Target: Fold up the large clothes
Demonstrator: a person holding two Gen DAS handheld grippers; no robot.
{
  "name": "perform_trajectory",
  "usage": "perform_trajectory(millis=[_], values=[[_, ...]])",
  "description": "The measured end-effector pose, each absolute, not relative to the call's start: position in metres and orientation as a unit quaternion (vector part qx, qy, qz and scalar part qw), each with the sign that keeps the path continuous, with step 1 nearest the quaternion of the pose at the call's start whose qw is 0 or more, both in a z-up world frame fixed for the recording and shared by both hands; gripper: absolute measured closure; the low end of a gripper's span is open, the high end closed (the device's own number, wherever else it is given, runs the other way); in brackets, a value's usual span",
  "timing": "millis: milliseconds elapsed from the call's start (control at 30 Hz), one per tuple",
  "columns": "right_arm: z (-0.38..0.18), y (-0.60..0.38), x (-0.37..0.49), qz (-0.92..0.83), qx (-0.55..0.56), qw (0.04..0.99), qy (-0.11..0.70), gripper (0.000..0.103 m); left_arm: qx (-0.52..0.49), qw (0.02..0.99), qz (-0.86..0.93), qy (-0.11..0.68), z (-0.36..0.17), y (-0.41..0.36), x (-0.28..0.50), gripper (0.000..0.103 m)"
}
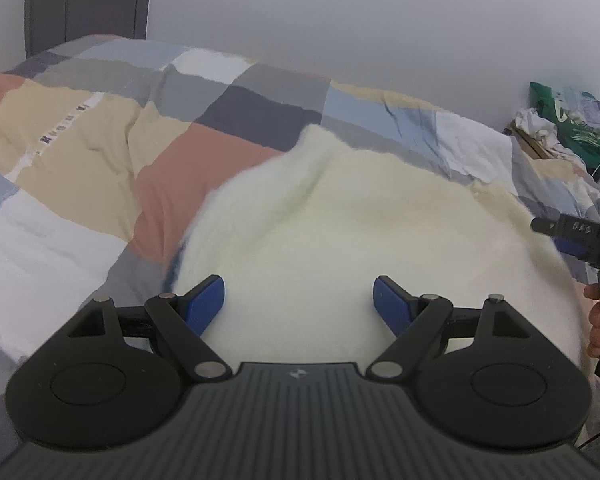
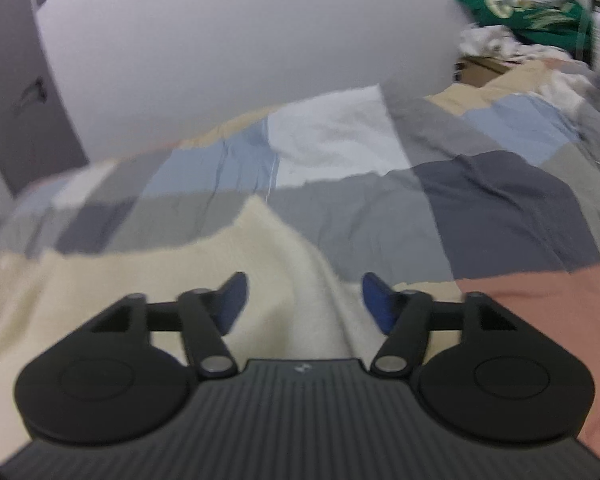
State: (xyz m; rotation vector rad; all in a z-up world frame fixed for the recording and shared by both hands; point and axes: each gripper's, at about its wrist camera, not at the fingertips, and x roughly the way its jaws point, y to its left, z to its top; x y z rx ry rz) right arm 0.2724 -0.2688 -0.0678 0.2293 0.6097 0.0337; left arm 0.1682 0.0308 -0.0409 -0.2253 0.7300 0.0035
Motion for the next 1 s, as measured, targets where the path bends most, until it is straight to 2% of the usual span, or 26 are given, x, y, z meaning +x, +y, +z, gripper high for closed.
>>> perform_trajectory(millis=[333, 533, 600, 733, 1000], values=[[-0.041, -0.252, 0.196, 0.096, 0.167, 0.939, 0.286, 0.025, -0.109, 0.934, -0.023, 0.339, -0.024, 0.005, 0.140, 0.018], [-0.047, -0.203, 0.172, 0.163, 0.112, 0.933, 0.300, 0.025, -0.110, 0.928, -0.031, 0.356, -0.030, -0.009, 0.130, 0.018], [-0.053, -0.190, 0.175, 0.172, 0.085, 0.931, 0.309, 0.025, -0.142, 0.917, -0.034, 0.372, -0.027, -0.005, 0.127, 0.018], [-0.076, -0.186, 0.186, 0.172, 0.100, 0.916, 0.348, 0.025, -0.238, 0.890, -0.088, 0.378, -0.017, 0.011, 0.116, 0.017], [-0.079, -0.186, 0.185, 0.170, 0.120, 0.912, 0.354, 0.025, -0.380, 0.807, -0.118, 0.436, -0.061, 0.029, 0.121, 0.013]])
